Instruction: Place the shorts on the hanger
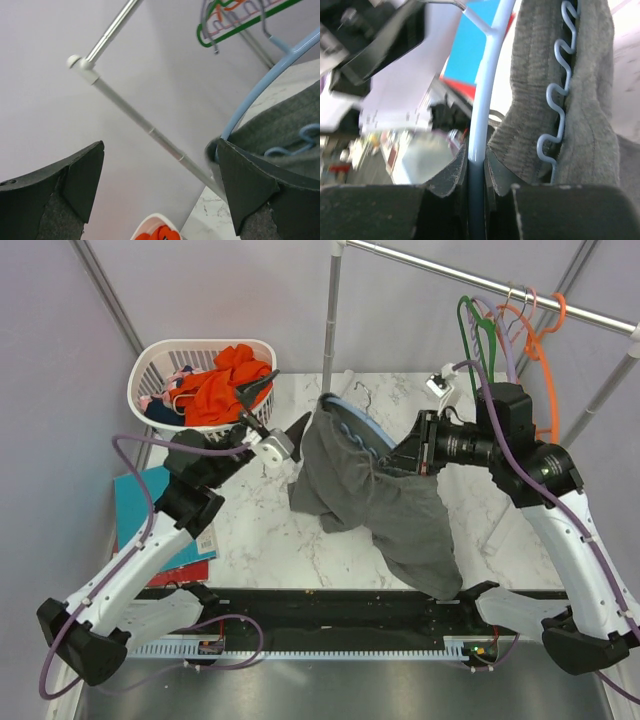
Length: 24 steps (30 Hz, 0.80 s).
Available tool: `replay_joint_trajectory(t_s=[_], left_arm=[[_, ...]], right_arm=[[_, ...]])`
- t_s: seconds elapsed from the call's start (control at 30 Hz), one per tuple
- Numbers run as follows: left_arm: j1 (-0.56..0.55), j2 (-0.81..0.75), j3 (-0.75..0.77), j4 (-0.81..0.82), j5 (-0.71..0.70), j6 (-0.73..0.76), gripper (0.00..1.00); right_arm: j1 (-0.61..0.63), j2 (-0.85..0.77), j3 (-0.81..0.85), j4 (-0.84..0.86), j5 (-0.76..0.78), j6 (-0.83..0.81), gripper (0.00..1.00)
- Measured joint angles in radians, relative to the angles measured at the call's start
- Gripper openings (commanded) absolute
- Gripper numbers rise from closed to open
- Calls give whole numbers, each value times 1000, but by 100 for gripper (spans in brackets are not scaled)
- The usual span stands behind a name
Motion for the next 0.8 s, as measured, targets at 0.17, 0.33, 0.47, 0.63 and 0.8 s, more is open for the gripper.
replay_joint_trajectory(t_s=[0.17, 0.33, 0.47, 0.63, 0.8], left_arm=[[25, -95, 17, -37, -81, -74, 99], [24, -127, 17, -70, -121, -116, 99], [25, -128, 17, -107, -146, -156, 99], [25, -139, 15, -148, -148, -200, 99], [25, -183, -19, -166, -148, -225, 99]], right_arm=[[-5, 21, 121, -47, 202, 79, 0], [-6, 86, 205, 8, 388, 146, 0], [-6, 169, 259, 70, 496, 183, 0], [0, 292, 328, 213, 587, 208, 0], [61, 338, 348, 331, 683, 181, 0]])
